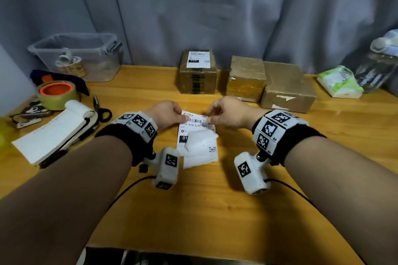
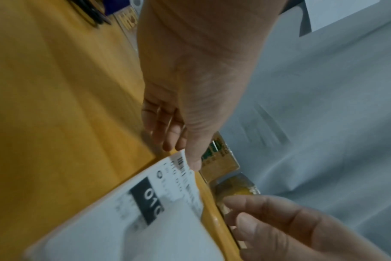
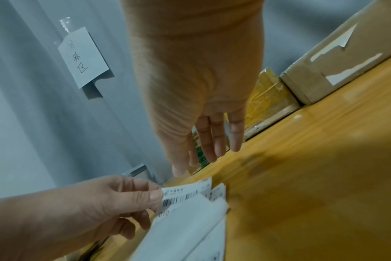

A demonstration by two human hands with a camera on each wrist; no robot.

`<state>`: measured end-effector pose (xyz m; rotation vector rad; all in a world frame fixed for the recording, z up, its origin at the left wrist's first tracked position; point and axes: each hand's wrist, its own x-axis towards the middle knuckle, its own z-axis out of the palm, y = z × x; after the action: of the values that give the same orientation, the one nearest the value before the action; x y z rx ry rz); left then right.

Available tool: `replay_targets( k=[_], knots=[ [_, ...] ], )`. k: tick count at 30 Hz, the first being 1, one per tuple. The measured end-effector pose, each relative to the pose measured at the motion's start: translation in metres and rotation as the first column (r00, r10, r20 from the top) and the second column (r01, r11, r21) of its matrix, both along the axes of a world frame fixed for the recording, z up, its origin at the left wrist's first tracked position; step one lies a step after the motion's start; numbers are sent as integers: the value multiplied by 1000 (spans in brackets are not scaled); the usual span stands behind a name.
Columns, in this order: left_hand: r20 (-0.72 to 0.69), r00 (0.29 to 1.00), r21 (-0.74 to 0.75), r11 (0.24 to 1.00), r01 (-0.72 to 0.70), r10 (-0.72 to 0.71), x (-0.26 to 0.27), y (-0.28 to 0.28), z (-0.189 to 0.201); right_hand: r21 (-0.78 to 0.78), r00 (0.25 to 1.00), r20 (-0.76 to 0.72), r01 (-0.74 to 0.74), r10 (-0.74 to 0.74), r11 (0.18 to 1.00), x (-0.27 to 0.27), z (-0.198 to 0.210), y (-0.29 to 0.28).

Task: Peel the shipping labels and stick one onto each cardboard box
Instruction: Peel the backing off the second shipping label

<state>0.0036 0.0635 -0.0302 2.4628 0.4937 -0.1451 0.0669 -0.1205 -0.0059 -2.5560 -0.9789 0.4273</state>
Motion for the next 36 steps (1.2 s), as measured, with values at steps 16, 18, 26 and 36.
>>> replay_targets(
  k=[16, 18, 26, 36],
  knots=[
    [562, 804, -151, 980, -128, 192, 25, 26, 31, 190, 985, 74, 139, -156, 972, 21, 5, 19],
    [618, 758, -211, 973, -96, 209, 32, 25, 37, 289, 979, 64, 166, -192, 943, 25, 9, 18],
    [692, 692, -365, 927, 90, 206, 54, -11, 57, 683, 924, -240, 378, -297, 625, 41, 23, 12],
    [577, 785, -583, 787, 201, 227, 59, -51, 40, 773, 917, -121, 328, -381, 543, 58, 13, -17]
  ],
)
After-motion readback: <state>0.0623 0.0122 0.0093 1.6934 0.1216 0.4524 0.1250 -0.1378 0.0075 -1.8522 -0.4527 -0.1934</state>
